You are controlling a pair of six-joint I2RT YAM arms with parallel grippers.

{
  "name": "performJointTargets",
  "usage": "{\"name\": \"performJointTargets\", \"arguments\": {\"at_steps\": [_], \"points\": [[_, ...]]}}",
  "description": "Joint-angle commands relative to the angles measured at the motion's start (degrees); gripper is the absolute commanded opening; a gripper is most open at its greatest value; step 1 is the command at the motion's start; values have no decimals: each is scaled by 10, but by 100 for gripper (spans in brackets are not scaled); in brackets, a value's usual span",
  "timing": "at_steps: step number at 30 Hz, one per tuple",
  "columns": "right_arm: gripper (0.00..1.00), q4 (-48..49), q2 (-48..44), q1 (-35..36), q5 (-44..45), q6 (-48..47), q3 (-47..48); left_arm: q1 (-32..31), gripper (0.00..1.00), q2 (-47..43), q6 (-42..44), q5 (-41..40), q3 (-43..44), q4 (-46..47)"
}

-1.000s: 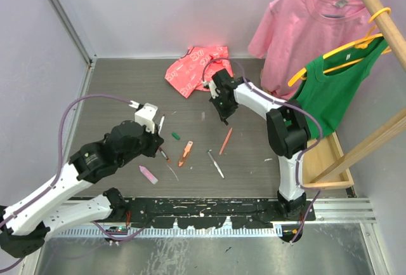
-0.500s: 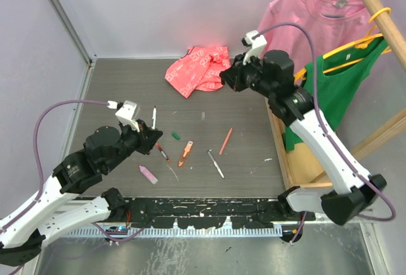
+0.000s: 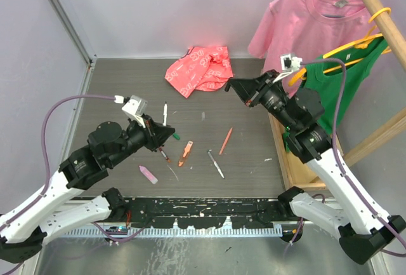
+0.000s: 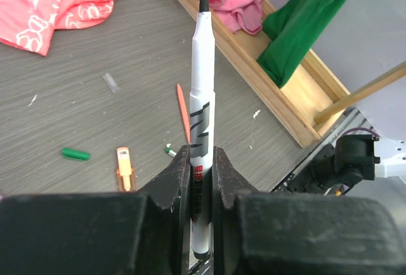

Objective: Insert the pens into the pen caps
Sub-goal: Pick up the pen cap from the center of the board.

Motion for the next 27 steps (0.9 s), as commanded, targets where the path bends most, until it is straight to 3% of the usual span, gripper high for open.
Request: {"name": "performJointTargets", "arguments": {"at_steps": [1, 10, 20, 27], "points": [[0, 138, -38, 0, 29, 113, -35, 2, 0, 14, -11, 52, 31, 64], [0, 213, -38, 1, 0, 161, -45, 2, 0, 69, 16, 195, 52, 96], [0, 253, -8, 34, -88, 137, -29, 2, 0, 82, 34, 215, 55, 123], [0, 249, 10, 77, -86, 123, -19, 2, 0, 87, 54, 256, 58, 124]]}}
